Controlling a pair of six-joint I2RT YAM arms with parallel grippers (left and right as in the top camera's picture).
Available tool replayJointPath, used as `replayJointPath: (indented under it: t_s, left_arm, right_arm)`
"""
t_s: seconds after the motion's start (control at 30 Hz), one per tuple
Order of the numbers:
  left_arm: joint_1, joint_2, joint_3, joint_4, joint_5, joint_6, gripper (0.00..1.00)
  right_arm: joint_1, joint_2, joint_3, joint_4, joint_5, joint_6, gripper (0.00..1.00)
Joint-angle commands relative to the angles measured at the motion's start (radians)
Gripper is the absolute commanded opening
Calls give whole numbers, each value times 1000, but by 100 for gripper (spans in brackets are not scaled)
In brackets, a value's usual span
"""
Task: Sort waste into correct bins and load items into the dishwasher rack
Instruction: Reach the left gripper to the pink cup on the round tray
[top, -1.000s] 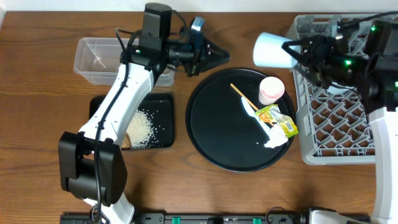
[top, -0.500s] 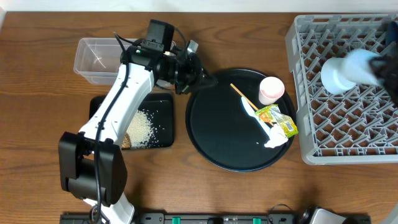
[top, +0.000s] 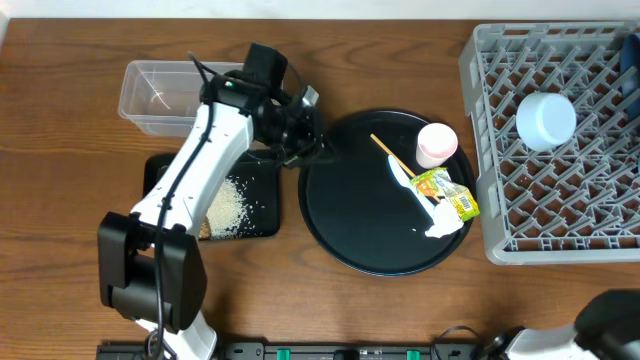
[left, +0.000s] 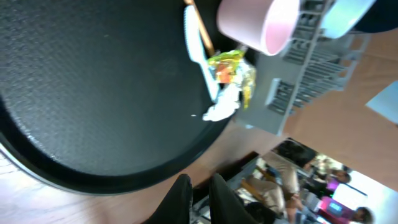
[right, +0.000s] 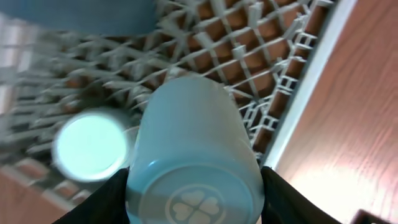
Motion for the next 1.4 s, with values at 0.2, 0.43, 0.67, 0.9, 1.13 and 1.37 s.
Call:
replayJointPath:
  t_s: [0.2,0.43,0.67,0.9,1.13,1.37]
  left_arm:
    - [-51,-6,8,-5,-127,32,14]
    - [-61,-6,8,14,-146,32,22]
    - [-61,-6,8,24,-147,32,29]
    - [-66,-6,8,30,-135,52,39]
    - [-192,-6,8,103,-179,153,50]
    - [-353,10,8,335,-487,-17,57]
  right_arm:
    - [-34,166,16,66,27,-43,7]
    - [-9,214,16,92,25,-68,60]
    - [21,214,17,80,18,-71,96]
    - [48,203,34,21,-186,-110,99]
    - [79,189,35,-73,-681,-342,99]
    - [187,189,35,-180,-637,-431,96]
